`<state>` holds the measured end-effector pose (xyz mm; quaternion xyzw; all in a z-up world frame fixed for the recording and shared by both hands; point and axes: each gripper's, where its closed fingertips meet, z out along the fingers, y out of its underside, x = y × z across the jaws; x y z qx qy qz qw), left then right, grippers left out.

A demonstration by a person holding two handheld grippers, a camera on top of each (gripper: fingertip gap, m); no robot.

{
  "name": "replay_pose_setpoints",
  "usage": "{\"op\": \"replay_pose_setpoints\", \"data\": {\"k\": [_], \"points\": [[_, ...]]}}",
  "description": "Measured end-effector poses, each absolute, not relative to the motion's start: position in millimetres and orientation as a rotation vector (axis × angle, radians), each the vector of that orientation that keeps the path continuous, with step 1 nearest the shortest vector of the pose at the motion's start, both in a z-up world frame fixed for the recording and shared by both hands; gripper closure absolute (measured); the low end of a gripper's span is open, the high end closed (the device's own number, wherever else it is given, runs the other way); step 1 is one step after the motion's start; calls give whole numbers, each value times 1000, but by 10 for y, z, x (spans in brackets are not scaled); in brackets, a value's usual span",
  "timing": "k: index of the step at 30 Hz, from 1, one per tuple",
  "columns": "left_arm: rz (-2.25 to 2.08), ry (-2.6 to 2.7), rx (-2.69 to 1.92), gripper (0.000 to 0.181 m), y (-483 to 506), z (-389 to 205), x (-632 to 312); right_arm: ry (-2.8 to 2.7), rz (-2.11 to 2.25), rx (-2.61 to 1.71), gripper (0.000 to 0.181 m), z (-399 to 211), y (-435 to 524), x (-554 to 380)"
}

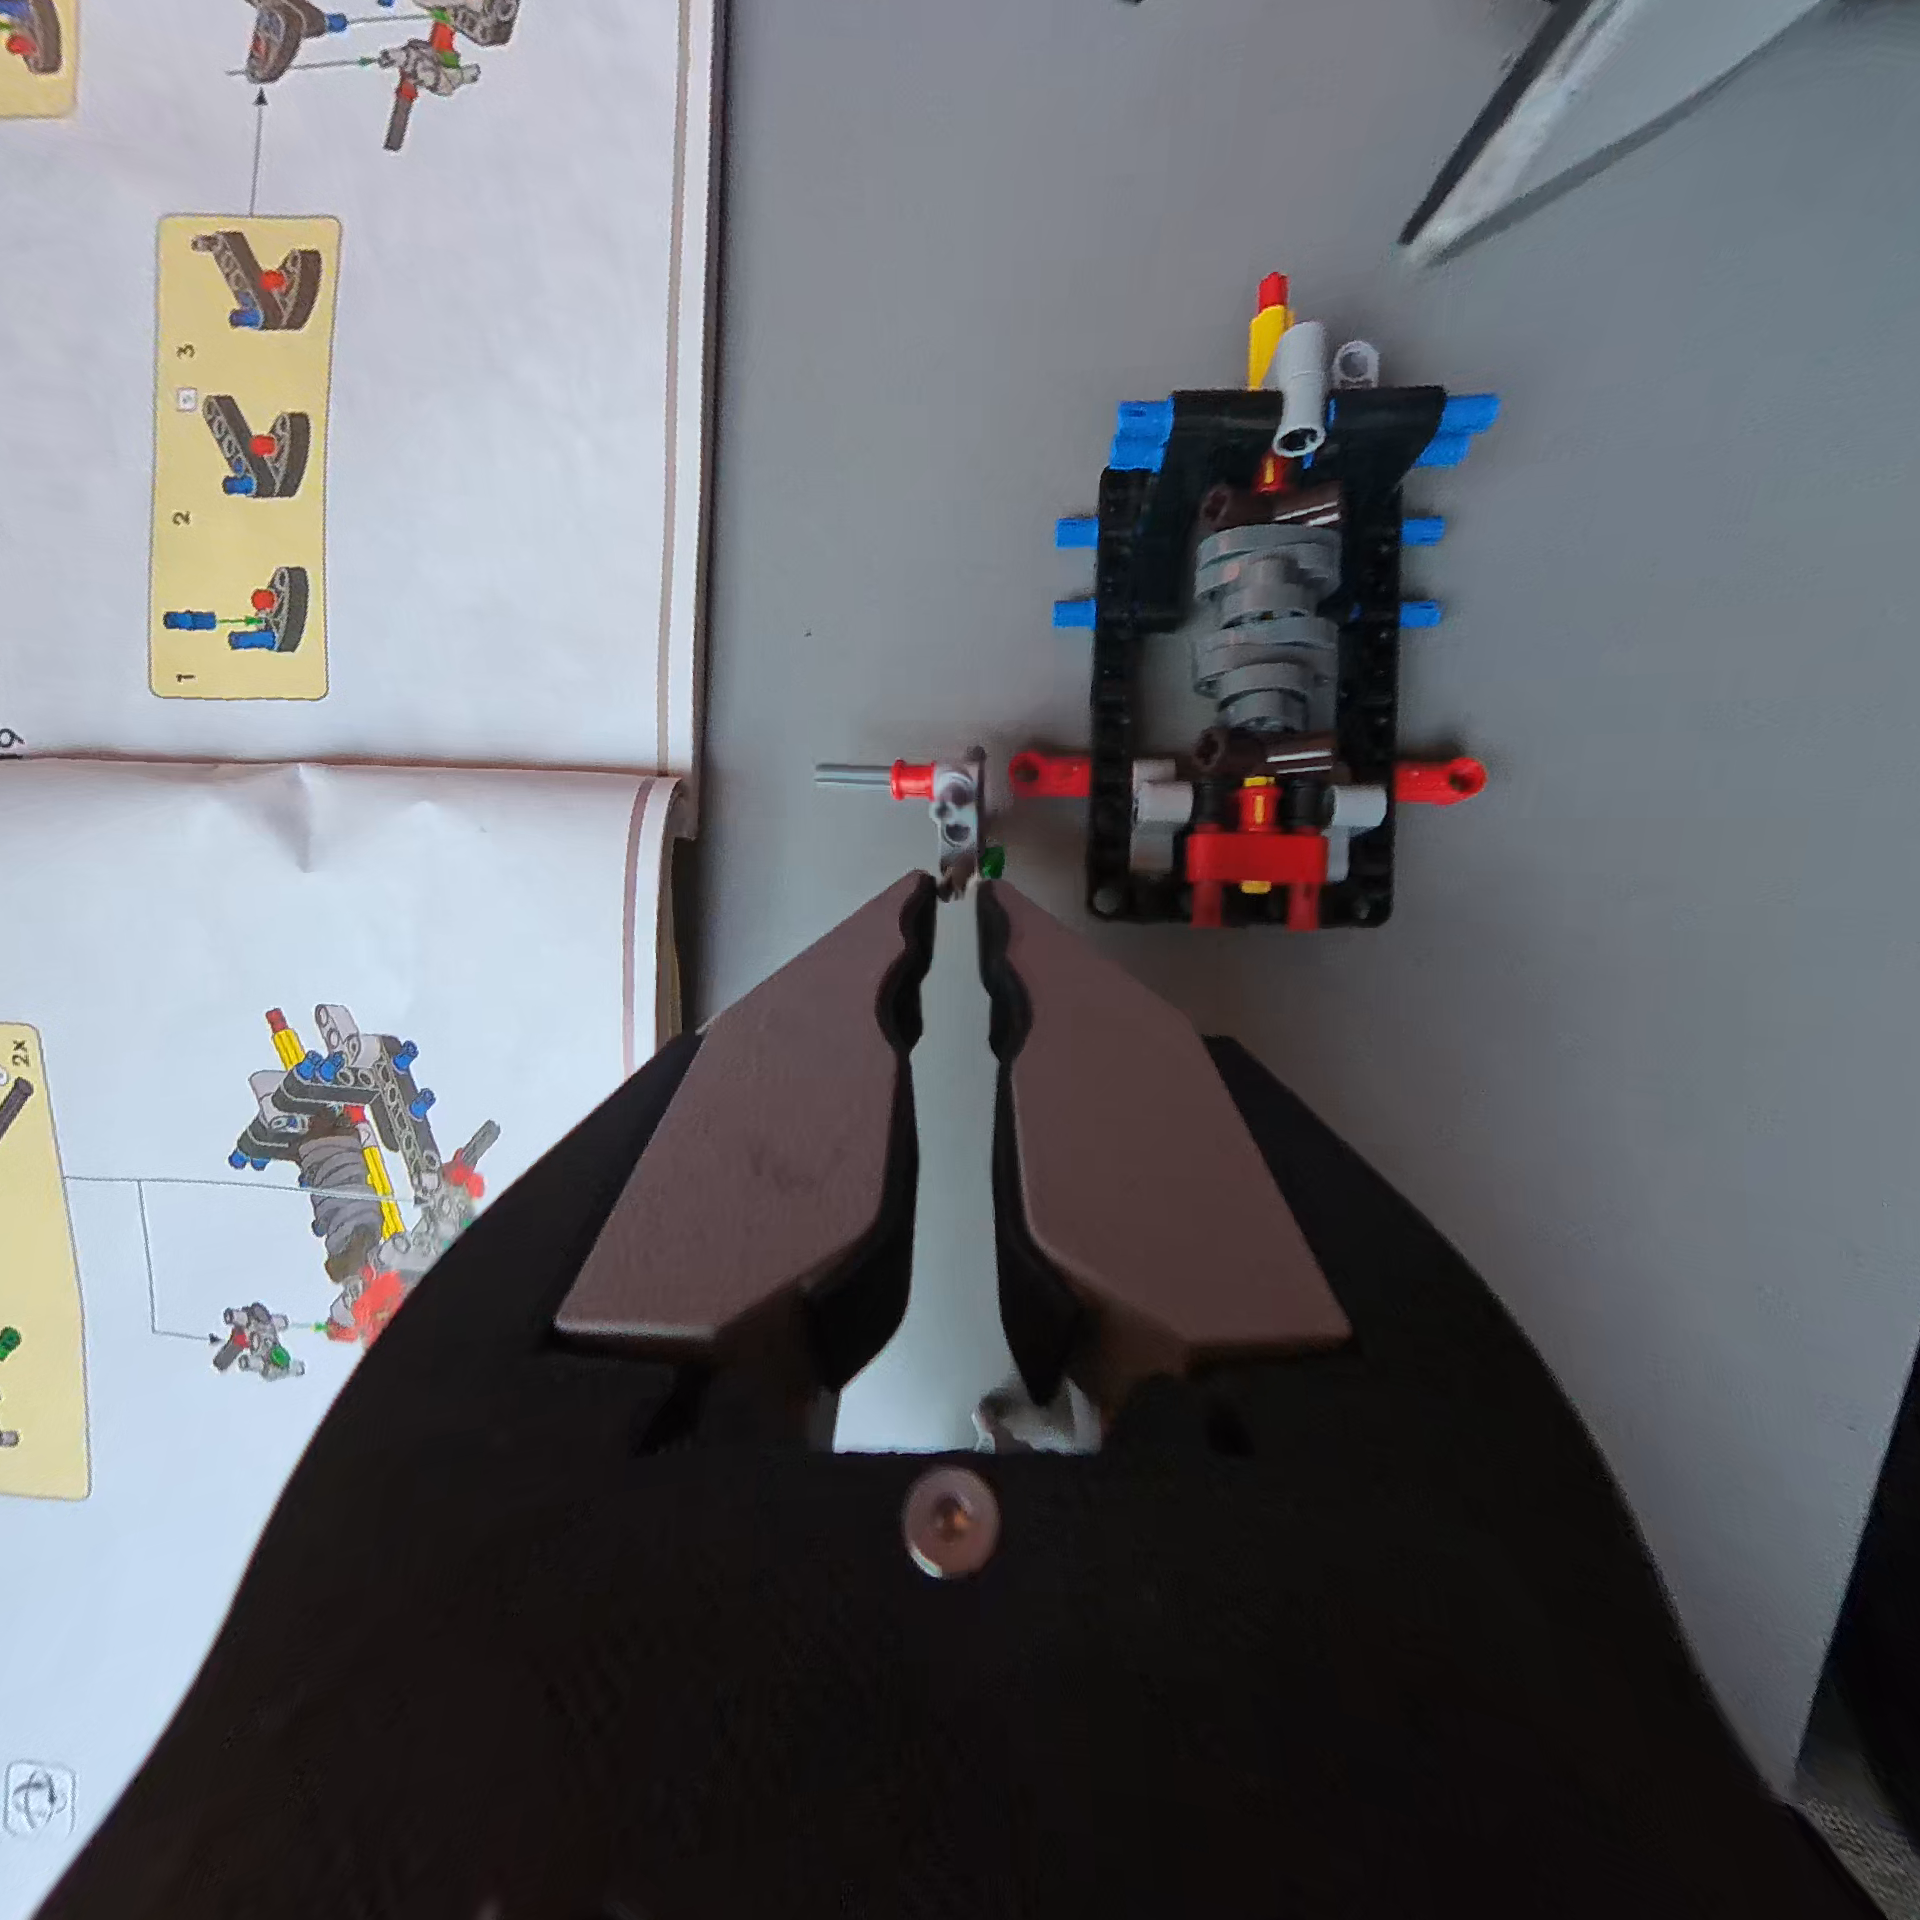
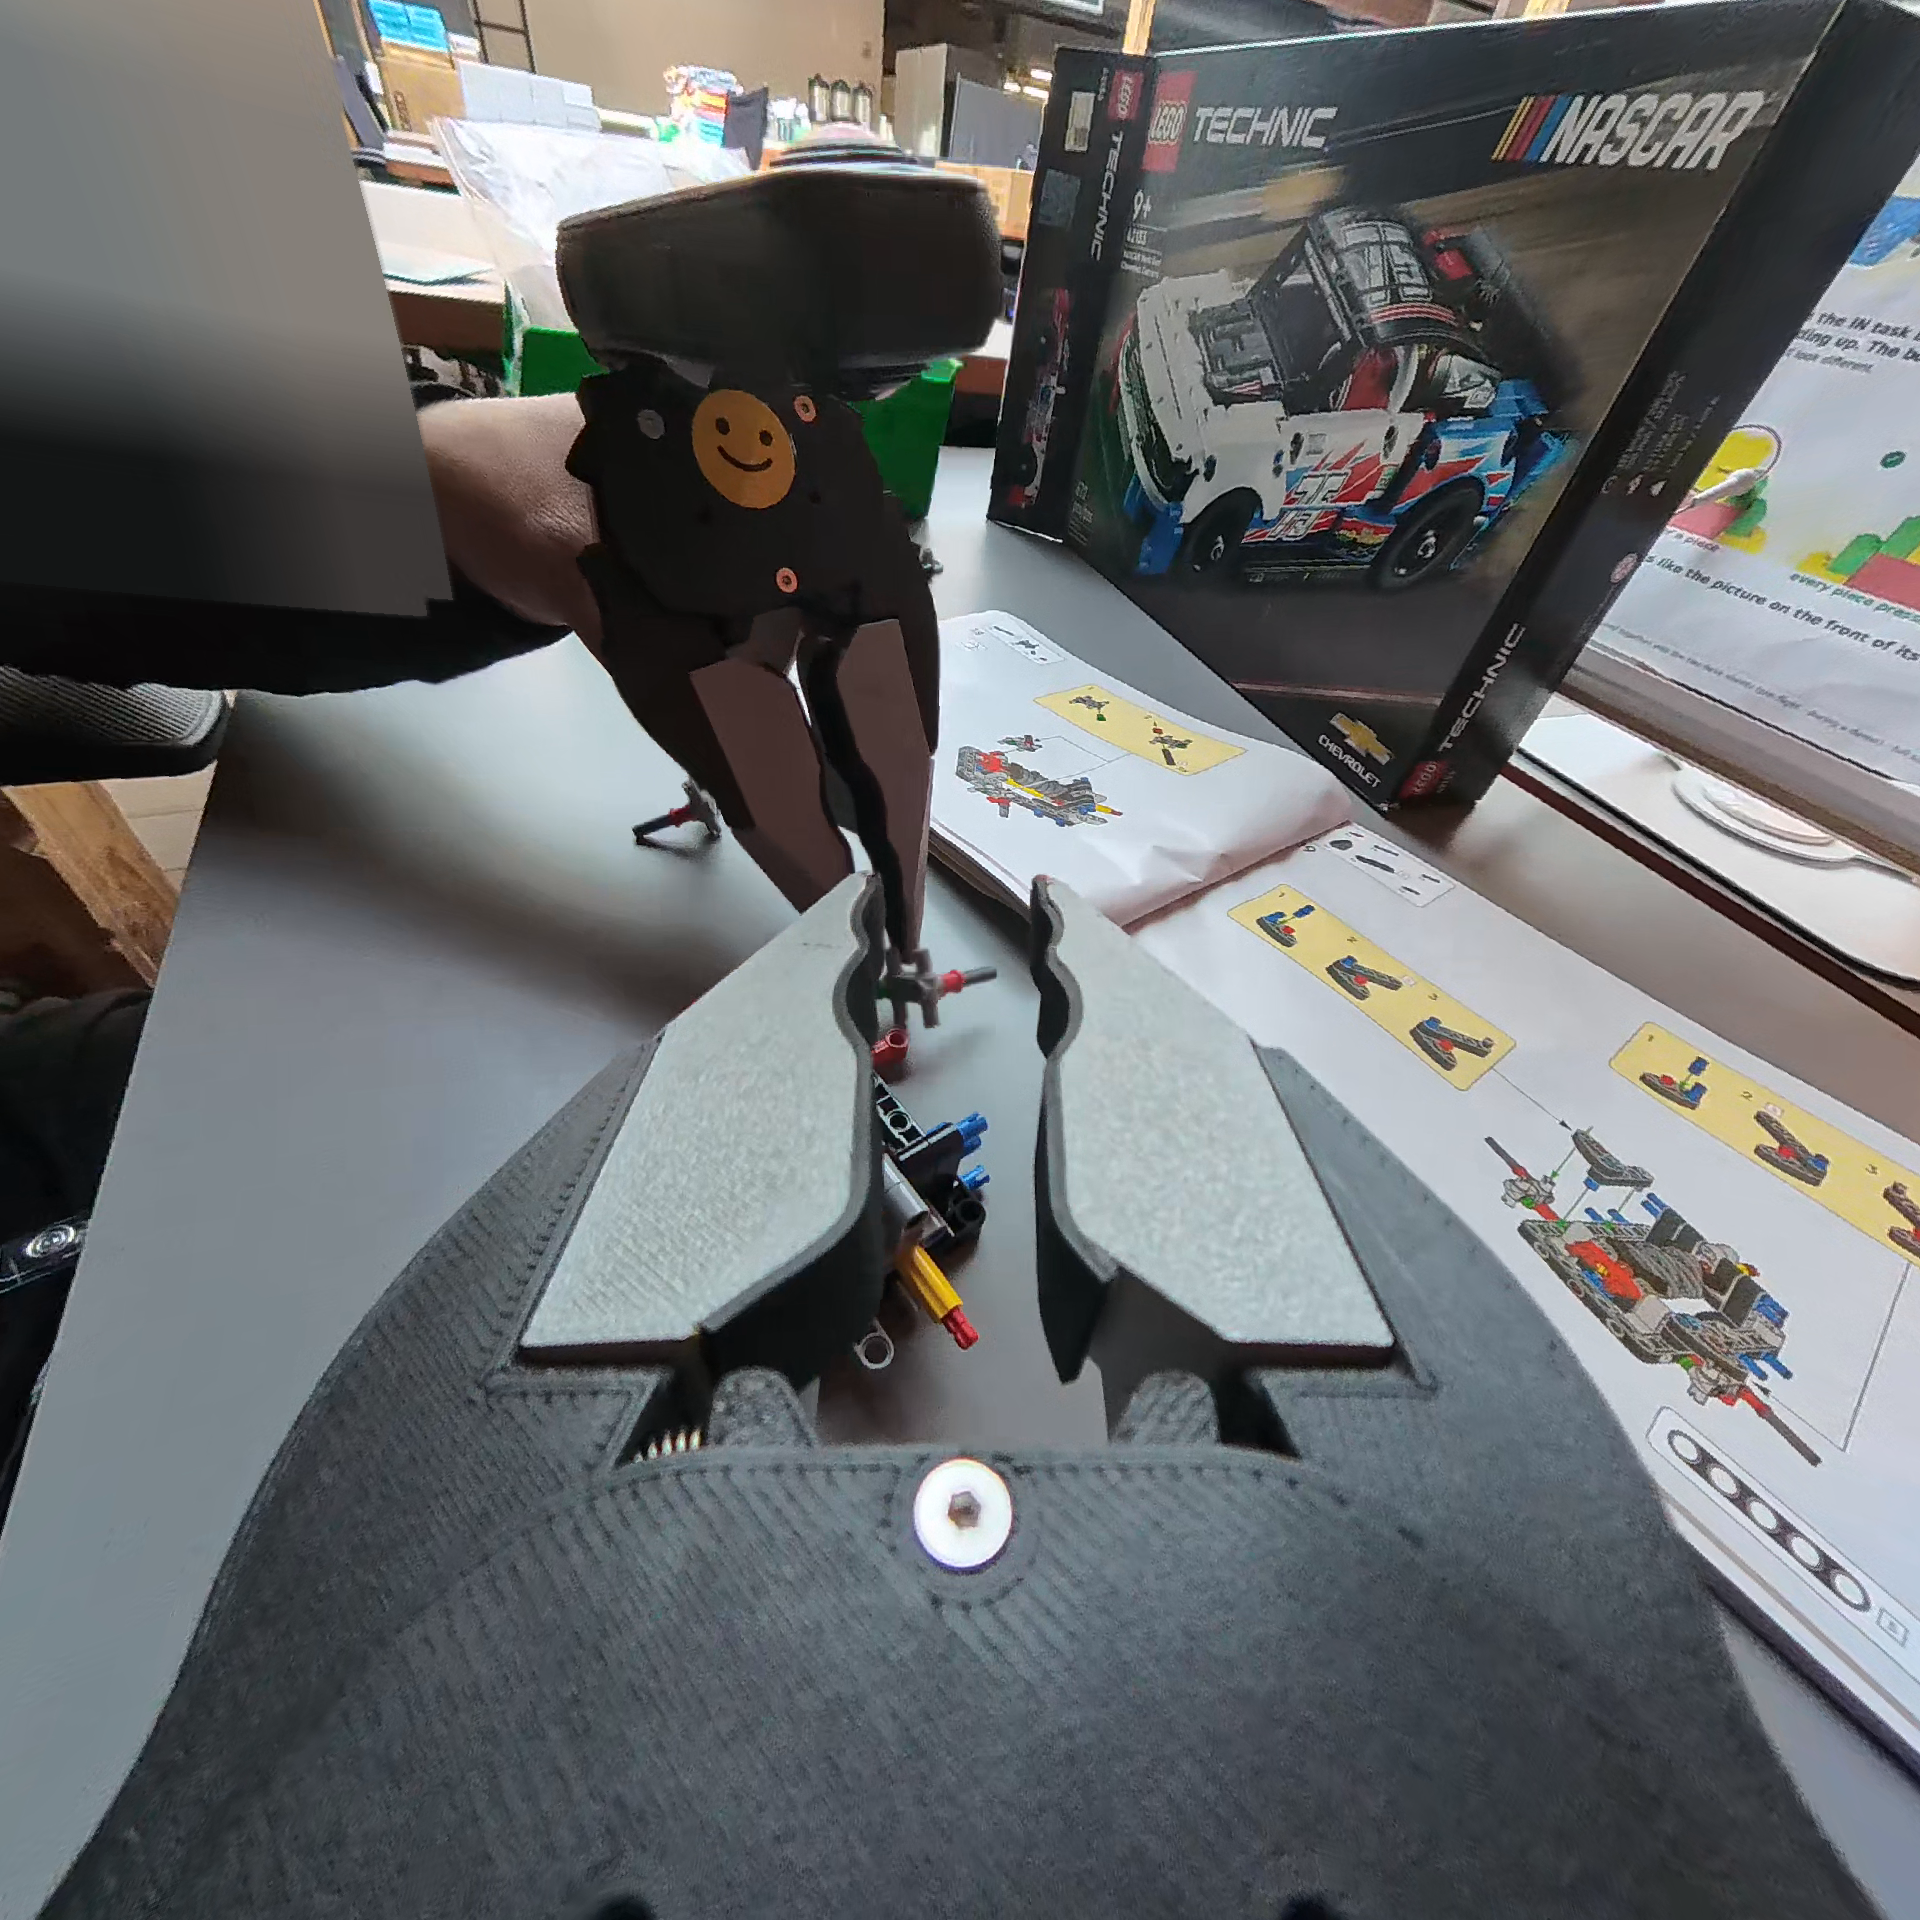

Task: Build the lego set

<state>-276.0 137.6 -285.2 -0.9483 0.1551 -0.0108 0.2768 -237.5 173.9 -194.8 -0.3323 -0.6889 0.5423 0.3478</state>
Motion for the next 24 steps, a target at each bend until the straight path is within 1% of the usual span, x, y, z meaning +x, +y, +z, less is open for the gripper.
{"op": "replay_pose_setpoints", "data": {"k": [3,9,13,17,21,23,24], "points": [[-57,376,-2536,169,1330,-2783,-2790,-1792,1401,-862,156,-1960,1735,-2376],[26,340,-2539,170,852,-2496,-3015,-1793,1397,-865,157,-1968,1743,-2376],[53,277,-2608,168,360,-2511,-3183,-1791,1413,-864,157,-1959,1732,-2378],[-27,243,-2599,167,205,-2632,-3091,-1801,1405,-860,157,-1974,1708,-2382],[26,273,-2591,169,201,-2758,-3093,-1811,1382,-858,157,-2001,1696,-2382],[66,277,-2587,177,213,-2802,-3116,-1811,1377,-858,157,-2003,1695,-2380],[96,281,-2569,178,230,-2802,-3129,-1811,1379,-857,157,-1999,1689,-2378]]}}
